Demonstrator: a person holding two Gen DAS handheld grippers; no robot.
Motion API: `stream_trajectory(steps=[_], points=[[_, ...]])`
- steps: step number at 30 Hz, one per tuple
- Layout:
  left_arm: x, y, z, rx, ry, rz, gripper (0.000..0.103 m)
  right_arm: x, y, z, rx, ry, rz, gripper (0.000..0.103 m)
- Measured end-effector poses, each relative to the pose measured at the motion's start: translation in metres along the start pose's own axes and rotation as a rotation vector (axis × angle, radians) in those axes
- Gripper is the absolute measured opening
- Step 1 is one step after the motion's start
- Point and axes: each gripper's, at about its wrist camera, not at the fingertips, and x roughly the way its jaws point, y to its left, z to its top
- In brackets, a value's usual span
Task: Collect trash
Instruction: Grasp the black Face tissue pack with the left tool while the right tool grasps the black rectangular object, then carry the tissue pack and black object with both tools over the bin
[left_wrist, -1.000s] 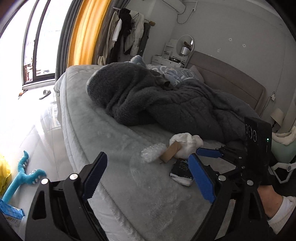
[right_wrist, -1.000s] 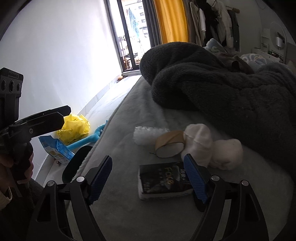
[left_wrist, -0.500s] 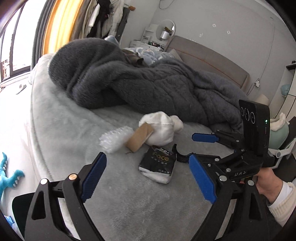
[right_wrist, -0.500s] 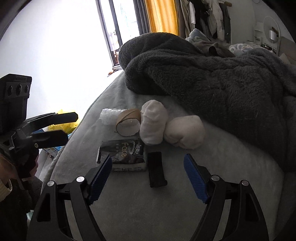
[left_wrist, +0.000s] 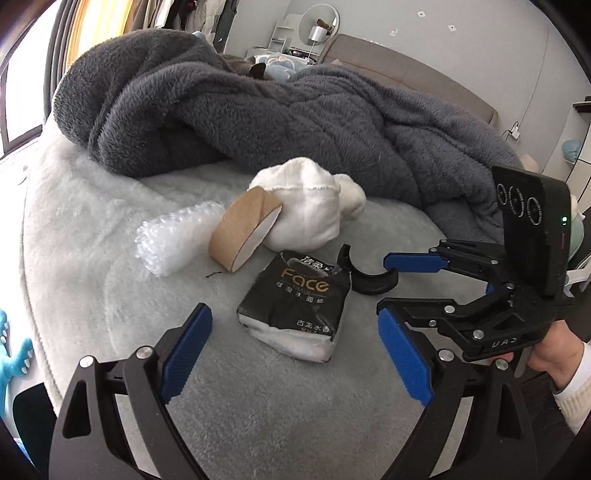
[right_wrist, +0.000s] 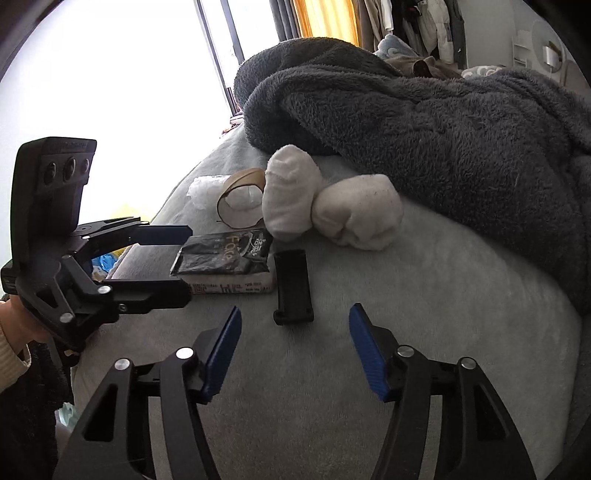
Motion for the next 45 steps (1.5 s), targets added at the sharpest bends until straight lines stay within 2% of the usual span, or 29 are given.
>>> stream_trajectory(steps=[3,9,11,22,33,35,37,45], points=[[0.006,-0.001,0.001,0.000,0.010,0.014,0.086,0.000,-0.001,-0.002,0.000,0.003,0.008,0.056],[0.010,0.000,0.001,0.002,0.024,0.037,0.060,0.001,-0.004,-0.001,0.017,-0.004,0.013,0.054],[0.007,0.001,0.001,0.004,0.018,0.038,0.058,0.002,-0.006,0.004,0.024,-0.011,0.012,0.054],[-0.020,0.004,-0.004,0.019,-0.022,0.035,0.054,0.015,0.002,0.013,0.034,-0.017,-0.007,0.050],[-0.061,0.027,-0.002,-0.026,-0.089,0.067,0.054,0.033,0.006,0.021,0.037,0.020,-0.077,0.031],[-0.068,0.032,-0.001,-0.034,-0.102,0.071,0.054,0.036,0.010,0.023,0.026,0.028,-0.081,0.022],[-0.075,0.035,0.000,-0.040,-0.116,0.079,0.054,0.038,0.016,0.025,0.002,0.043,-0.086,0.021],[-0.104,0.061,-0.002,-0.104,-0.161,0.171,0.054,0.032,0.053,0.042,-0.061,0.020,-0.016,0.020]])
